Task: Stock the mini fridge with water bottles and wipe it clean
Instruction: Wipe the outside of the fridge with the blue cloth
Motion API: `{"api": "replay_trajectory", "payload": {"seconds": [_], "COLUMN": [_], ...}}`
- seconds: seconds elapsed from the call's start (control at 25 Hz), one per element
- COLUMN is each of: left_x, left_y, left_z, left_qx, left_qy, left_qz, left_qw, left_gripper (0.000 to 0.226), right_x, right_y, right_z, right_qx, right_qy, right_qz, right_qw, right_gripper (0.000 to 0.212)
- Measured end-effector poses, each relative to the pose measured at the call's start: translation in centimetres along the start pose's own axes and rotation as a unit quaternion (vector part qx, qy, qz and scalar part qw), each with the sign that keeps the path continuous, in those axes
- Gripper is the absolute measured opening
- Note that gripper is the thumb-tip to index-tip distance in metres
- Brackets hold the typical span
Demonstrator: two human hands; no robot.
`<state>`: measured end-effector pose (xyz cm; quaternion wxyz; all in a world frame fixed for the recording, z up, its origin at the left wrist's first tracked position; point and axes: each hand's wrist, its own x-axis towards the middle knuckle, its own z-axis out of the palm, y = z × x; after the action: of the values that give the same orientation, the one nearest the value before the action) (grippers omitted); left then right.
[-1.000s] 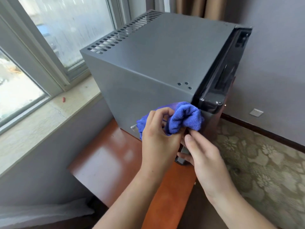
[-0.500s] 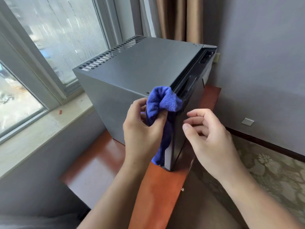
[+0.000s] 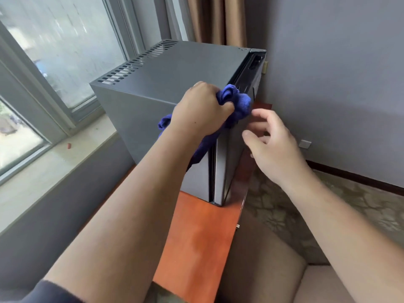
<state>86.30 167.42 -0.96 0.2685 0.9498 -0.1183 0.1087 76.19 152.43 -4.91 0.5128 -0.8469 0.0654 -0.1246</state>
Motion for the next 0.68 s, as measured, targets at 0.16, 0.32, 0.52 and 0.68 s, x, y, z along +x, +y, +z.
{"api": "replay_trajectory", "payload": {"seconds": [0.16,0.32,0.52,0.68], "left_x": [-0.9,-1.2,-1.4,-2.9], "left_y": [0.3,0.9,1.3,3.0], "left_z": [0.4,1.0,1.9,2.7], "left_qx": [-0.014,-0.019,-0.014,0.006], "left_qy": [0.005,0.026,0.052,0.097], "left_qz": [-0.010,-0.045,-0.083,-0.131], "left_qw": [1.000,0.998,0.995,0.987], "left_gripper": [0.033,0.035,0.036,0.032], "right_x": [-0.1,0.0,0.6,-1.3], "right_y": [0.1,0.9,3.3,5.4], "right_z": [-1.6,-2.9,-4.2,-7.6], "right_qx": [-0.050,-0.090,-0.082,-0.042], "right_qy": [-0.052,-0.106,-0.161,-0.208], "right_qz": [-0.016,-0.040,-0.068,-0.103], "right_qw": [0.997,0.990,0.981,0.972], "right_gripper": [0.050,0.060,0.061,0.062]}}
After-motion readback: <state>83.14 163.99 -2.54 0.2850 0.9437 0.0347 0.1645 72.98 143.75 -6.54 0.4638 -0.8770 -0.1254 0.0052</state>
